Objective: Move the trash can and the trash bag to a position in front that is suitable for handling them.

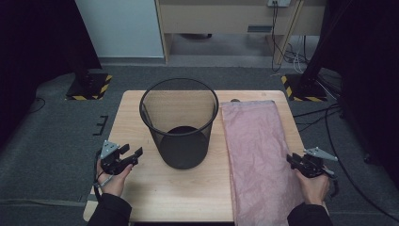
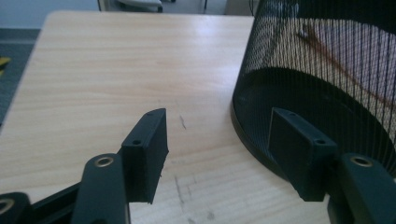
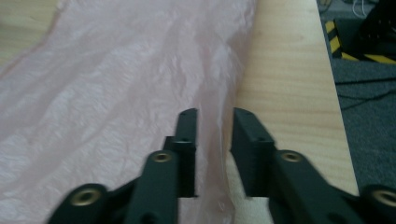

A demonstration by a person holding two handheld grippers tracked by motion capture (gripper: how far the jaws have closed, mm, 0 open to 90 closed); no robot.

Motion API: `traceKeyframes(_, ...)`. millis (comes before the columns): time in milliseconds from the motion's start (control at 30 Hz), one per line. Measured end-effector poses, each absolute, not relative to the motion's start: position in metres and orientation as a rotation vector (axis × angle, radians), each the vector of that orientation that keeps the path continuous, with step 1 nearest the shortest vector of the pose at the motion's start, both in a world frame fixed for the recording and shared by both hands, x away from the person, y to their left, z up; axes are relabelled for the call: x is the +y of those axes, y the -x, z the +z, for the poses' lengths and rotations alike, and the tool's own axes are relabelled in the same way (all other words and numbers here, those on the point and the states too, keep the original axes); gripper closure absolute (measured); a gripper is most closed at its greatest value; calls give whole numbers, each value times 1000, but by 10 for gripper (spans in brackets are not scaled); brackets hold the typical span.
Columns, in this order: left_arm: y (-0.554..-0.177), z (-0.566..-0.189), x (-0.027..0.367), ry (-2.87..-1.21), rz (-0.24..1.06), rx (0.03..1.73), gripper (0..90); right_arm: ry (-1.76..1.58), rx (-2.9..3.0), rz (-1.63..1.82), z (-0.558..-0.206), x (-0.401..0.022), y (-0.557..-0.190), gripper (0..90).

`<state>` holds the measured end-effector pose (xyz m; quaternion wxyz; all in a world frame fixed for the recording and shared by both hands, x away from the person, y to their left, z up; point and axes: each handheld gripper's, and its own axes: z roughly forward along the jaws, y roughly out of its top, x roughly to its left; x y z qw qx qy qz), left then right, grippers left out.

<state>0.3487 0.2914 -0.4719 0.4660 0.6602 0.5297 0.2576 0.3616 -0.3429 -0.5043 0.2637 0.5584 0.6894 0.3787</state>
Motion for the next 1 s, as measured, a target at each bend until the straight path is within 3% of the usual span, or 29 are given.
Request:
traceKeyframes(133,-351,-460,294,-1592,669,1274,428,-1461,1831,1110,-493,-338,-365,393)
traceKeyframes(267,-358,-449,293,-1582,694,1248,453,-1378,1817,1196,-475,-328,-372,327)
traceKeyframes(467,-372,-434,284,-1562,725,1222,440,-1268,1805,1312,-449,-298,-384,283)
traceKeyframes(1000,-419,-415,260,-1463,749,1210,452,-1110,1793,1452,-408,-205,-444,286)
